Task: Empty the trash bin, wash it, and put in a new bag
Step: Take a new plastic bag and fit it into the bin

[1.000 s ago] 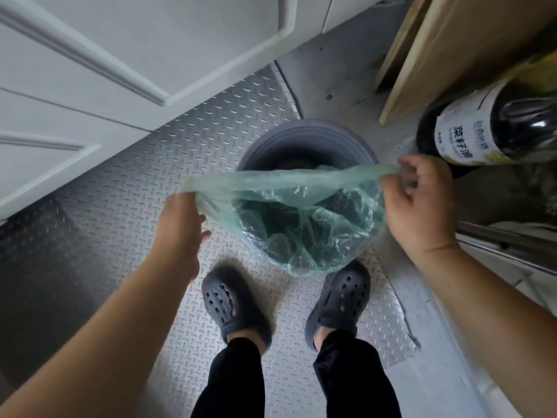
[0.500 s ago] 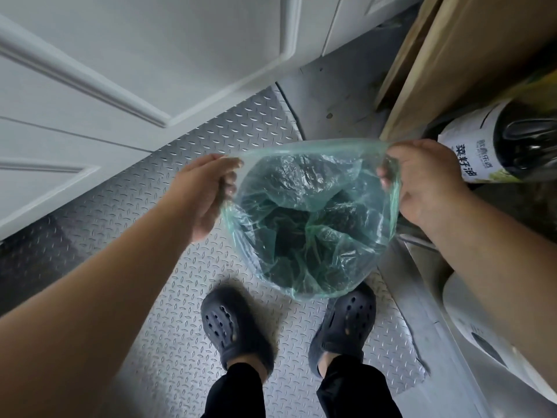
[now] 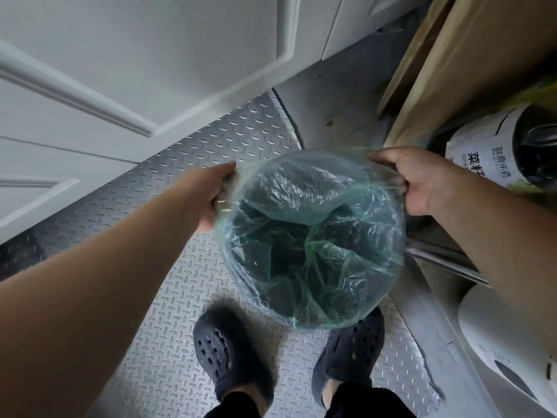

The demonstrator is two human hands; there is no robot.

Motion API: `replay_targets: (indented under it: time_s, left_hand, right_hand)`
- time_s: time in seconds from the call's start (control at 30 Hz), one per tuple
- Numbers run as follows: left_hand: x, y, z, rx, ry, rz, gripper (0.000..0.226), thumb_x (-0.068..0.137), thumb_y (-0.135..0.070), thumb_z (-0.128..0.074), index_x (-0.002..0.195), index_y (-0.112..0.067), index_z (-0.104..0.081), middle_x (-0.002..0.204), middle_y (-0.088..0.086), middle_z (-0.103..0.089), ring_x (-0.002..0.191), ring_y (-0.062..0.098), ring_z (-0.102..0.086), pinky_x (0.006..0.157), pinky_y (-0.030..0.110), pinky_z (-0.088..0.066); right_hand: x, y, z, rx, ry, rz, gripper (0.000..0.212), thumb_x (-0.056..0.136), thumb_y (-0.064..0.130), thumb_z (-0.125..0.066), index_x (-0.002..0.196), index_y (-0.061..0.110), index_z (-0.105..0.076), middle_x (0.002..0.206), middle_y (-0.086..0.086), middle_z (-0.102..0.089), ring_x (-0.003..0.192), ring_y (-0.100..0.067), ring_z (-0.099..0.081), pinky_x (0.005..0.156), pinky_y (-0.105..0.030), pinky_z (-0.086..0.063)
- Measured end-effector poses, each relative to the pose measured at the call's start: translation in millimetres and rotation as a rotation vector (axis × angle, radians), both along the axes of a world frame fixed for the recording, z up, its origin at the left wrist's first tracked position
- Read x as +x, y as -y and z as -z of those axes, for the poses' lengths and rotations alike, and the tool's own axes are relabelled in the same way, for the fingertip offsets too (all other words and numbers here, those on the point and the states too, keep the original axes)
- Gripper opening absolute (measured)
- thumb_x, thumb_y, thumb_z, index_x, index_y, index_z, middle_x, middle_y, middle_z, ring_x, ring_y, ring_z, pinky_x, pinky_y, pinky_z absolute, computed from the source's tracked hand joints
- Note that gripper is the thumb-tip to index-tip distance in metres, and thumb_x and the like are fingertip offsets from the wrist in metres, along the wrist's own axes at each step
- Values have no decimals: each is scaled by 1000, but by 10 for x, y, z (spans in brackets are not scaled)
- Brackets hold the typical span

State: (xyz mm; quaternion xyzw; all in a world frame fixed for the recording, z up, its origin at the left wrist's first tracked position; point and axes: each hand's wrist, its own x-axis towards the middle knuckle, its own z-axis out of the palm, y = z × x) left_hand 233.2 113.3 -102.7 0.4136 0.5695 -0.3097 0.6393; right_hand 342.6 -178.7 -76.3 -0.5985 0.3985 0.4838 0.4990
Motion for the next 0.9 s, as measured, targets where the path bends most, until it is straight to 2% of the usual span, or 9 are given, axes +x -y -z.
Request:
replay_targets:
  time_s: [0.07, 0.13, 0.23, 0.3, 0.4, 0.53, 0.67, 0.77, 0.9]
  left_hand:
    - [-15, 60, 15, 16, -58, 45, 35, 94, -40, -62, 73, -13, -57, 65, 5, -58, 61, 24, -61, 83, 42, -58]
    - [-23, 118, 9, 112, -100, 80, 33, 90, -37, -69, 82, -5, -64, 67, 12, -69, 60, 29, -71, 63, 46, -62]
    - [-76, 224, 0, 229, -62, 111, 23, 91, -22, -68, 82, -1, -66, 57, 10, -72, 48, 25, -71, 44, 34, -57]
    - [-135, 262, -28, 256, -2, 167, 19, 95, -11, -60, 79, -2, -63, 54, 9, -69, 41, 19, -67, 39, 26, -54]
    - [-144, 240, -119, 383, 102, 199, 19, 98, -18, -56, 104, -3, -66, 86, 11, -68, 75, 24, -69, 69, 36, -58]
    - [-253, 283, -566, 908, 382, 146, 13, 89, -21, -55, 89, -29, -65, 76, -12, -63, 68, 4, -59, 59, 23, -47]
    - [-564, 773, -925, 769, 618, 574, 11, 87, -25, -59, 84, -29, -68, 73, -13, -67, 65, 1, -62, 54, 16, -51]
    - [-732, 970, -867, 1052, 643, 1007, 12, 88, -21, -62, 90, -20, -74, 92, -6, -68, 89, 19, -60, 82, 34, -48]
    - [-767, 787, -682, 1211, 572, 824, 33, 82, -24, -67, 115, -15, -66, 122, 6, -56, 113, 26, -49, 99, 31, -34]
  right_hand:
    - [-26, -37, 68, -49, -23, -29, 19, 87, 24, -67, 72, 11, -69, 63, -5, -68, 53, -21, -66, 60, -31, -59]
    - [-43, -75, 136, -113, -28, -61, 21, 85, 20, -66, 67, 10, -68, 56, -7, -68, 46, -22, -67, 47, -33, -57]
    - [-62, -142, 178, -253, 45, -228, 21, 85, 19, -65, 66, 9, -67, 48, -7, -65, 40, -22, -63, 50, -27, -52]
    - [-54, -164, 179, -322, 157, -325, 13, 84, 16, -67, 76, 6, -67, 61, -10, -68, 51, -27, -67, 55, -30, -51]
    - [6, -117, 79, -436, 500, -442, 16, 79, 16, -67, 90, 5, -70, 82, -12, -70, 75, -29, -69, 63, -36, -54]
    - [-256, -136, -510, -516, 1079, -592, 15, 79, 29, -54, 86, 23, -65, 72, 10, -65, 64, -3, -58, 53, -16, -40]
    - [-878, -411, -618, -170, 974, -1021, 13, 85, 21, -54, 81, 22, -67, 70, 6, -66, 61, -6, -60, 56, -26, -51]
    - [-1018, -542, -246, -187, 830, -1377, 20, 92, 21, -51, 79, 13, -64, 76, -4, -61, 68, -24, -58, 59, -34, -49]
    - [-947, -649, 292, -266, 752, -1467, 28, 92, 23, -53, 65, 20, -47, 63, 2, -47, 62, -24, -52, 52, -28, -35]
